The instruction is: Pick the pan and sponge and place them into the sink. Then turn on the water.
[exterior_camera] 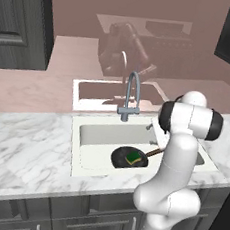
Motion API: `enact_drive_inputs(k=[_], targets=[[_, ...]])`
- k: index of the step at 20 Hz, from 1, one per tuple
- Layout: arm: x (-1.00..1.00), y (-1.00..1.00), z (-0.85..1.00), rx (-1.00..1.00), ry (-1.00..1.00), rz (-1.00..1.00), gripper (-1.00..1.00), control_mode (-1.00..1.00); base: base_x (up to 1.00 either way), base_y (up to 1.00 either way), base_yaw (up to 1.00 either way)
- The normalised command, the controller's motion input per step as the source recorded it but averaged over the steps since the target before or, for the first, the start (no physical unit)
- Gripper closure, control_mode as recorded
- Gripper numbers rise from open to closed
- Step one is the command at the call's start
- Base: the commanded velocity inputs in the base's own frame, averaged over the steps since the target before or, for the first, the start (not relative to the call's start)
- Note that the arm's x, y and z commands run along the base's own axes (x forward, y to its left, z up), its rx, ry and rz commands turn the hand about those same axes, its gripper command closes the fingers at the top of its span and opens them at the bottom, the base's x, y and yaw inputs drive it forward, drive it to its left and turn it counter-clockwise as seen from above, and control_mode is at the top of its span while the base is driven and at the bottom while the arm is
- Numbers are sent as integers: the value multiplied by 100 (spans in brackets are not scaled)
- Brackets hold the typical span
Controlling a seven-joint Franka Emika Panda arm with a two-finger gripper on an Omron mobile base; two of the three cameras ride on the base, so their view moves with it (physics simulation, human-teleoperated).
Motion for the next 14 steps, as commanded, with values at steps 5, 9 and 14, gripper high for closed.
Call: enact_drive_inputs(k=[5,9,14], targets=[[2,-10,23,17,0,-3,-100,-100,0,0,0],[0,-19,18,20,0,-1,-100,-100,0,0,0],[2,-16,14,21,0,-2,-100,-100,0,0,0]])
